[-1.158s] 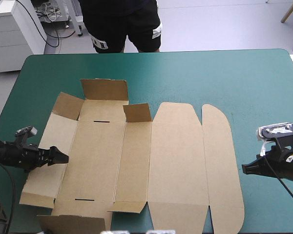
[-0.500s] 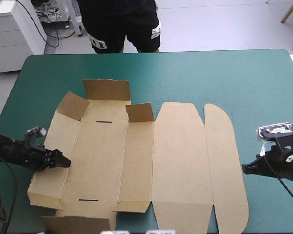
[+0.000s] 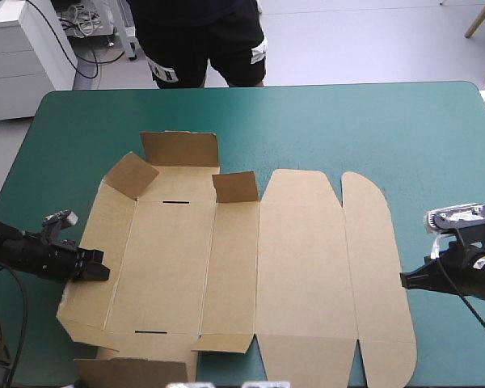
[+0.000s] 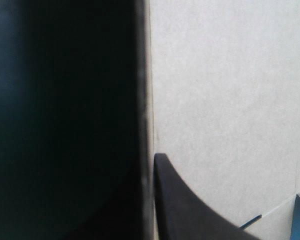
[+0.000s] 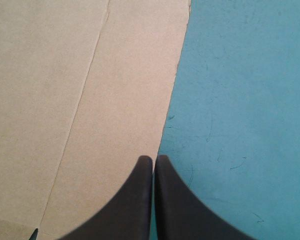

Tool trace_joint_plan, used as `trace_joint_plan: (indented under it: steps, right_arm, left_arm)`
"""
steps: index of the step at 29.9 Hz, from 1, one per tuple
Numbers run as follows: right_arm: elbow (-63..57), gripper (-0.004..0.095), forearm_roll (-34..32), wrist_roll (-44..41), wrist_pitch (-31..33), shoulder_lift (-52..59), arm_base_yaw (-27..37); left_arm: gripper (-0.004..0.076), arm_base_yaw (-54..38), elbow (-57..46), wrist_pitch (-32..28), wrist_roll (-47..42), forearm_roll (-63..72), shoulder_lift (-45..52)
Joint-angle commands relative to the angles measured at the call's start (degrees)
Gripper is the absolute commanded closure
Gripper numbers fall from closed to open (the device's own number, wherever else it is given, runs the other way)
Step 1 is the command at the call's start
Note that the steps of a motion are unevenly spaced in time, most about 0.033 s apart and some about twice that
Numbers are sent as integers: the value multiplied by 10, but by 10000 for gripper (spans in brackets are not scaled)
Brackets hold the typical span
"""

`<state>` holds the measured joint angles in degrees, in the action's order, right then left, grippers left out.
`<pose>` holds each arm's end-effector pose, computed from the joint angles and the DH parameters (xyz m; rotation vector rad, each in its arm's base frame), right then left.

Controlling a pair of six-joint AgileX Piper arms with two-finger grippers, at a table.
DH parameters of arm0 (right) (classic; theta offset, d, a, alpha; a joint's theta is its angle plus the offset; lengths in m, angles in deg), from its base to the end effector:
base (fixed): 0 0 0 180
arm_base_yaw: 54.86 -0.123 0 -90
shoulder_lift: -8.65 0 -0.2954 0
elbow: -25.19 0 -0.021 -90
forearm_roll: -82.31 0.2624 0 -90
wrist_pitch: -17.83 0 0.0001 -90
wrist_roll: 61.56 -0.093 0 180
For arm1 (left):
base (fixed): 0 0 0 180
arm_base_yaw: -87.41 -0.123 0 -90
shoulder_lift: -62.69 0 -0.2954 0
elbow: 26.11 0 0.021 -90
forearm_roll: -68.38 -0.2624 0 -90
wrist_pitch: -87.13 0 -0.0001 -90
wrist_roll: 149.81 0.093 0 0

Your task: Fold the box

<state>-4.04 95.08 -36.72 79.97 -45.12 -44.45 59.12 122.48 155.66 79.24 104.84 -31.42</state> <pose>0.1372 -0.0067 0.3398 -0.2609 2.4829 0.0371 0.2305 0.0656 0.2059 0.0689 2.8520 -0.8586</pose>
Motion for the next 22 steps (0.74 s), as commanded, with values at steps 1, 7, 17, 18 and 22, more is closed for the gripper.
trace_joint_plan:
  steps: [1,7,17,18,22]
  right_arm:
    - [13,910,8,3,-23,3,1]
    - [13,910,8,3,-23,3,1]
    - [13,910,10,3,-23,3,1]
    - [13,910,10,3,-23,3,1]
    - [13,910,10,3,-23,3,1]
  left_arm:
    - [728,4,12,49,-2,18,16]
    - [729,4,12,49,-2,17,16]
    - [732,50,85,49,-39,-37,16]
    - [732,64,102,49,-46,-51,16]
    - [732,133,176,36,-65,-99,16]
